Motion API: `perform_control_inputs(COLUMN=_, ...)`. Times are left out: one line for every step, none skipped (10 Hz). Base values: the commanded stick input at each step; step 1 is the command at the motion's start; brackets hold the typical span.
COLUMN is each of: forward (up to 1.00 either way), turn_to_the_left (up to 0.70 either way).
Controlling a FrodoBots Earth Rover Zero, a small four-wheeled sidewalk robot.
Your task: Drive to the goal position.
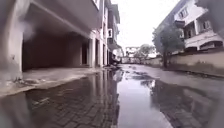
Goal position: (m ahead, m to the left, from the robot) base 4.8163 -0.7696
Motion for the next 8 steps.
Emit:
perform_control_inputs(forward=0.70, turn_to_the_left=0.00)
perform_control_inputs(forward=0.70, turn_to_the_left=-0.13)
perform_control_inputs(forward=0.70, turn_to_the_left=-0.28)
perform_control_inputs(forward=0.70, turn_to_the_left=-0.35)
perform_control_inputs(forward=0.70, turn_to_the_left=-0.35)
perform_control_inputs(forward=0.70, turn_to_the_left=-0.35)
perform_control_inputs(forward=0.70, turn_to_the_left=-0.35)
perform_control_inputs(forward=0.70, turn_to_the_left=-0.35)
